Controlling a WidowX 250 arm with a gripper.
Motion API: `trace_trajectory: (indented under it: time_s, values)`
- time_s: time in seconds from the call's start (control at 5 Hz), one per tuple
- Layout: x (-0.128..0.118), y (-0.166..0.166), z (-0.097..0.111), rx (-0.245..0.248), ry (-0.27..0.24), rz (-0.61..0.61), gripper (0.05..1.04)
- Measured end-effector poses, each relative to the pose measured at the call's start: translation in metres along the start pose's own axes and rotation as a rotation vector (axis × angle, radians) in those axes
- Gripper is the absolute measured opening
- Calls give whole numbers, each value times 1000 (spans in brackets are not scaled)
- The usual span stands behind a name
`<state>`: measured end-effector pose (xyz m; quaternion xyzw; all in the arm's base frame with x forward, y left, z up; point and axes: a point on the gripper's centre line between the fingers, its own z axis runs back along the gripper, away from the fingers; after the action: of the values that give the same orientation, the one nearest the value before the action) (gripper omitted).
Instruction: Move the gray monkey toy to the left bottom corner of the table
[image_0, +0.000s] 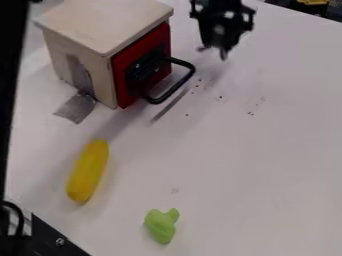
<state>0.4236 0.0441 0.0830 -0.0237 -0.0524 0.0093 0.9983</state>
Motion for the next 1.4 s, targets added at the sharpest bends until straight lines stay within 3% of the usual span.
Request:
trace_trajectory:
  time_s: [0.2, 0.4, 1.0, 1.2, 1.4]
  values:
    - [-41, 9, 41, -4, -38, 26, 547]
    - [-87, 15, 60, 21, -15, 45, 547]
    - [-240, 69, 40, 89, 80, 180, 547]
    - [-277, 88, 27, 109, 113, 205, 547]
    - [-295, 114, 5, 99, 148, 269, 547]
